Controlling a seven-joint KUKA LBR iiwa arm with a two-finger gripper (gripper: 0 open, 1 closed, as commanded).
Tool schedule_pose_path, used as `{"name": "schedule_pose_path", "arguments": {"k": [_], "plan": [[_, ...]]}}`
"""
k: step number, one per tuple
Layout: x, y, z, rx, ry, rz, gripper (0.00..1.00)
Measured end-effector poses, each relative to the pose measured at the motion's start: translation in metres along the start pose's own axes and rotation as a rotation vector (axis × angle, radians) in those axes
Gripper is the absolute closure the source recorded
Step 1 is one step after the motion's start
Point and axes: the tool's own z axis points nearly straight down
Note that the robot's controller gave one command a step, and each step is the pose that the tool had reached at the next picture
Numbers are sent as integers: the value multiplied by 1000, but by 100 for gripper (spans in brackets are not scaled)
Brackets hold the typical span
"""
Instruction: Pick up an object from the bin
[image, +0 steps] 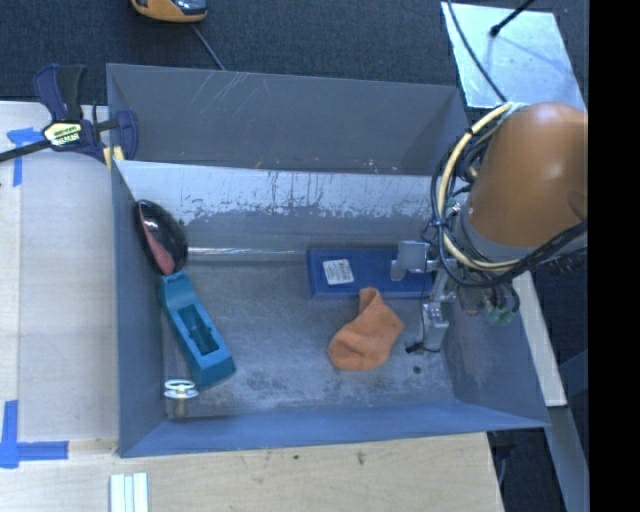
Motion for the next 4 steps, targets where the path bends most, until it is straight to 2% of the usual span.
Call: {"name": "schedule_pose_path", "arguments": {"k": [1,2,3,4], "plan": [[-2,0,-4,0,-8,-1,0],[-17,5,29,1,-16,-59,0],[-26,33,82,1,-12,-109,0],[-30,42,113,-2,-6,-94,0]]}}
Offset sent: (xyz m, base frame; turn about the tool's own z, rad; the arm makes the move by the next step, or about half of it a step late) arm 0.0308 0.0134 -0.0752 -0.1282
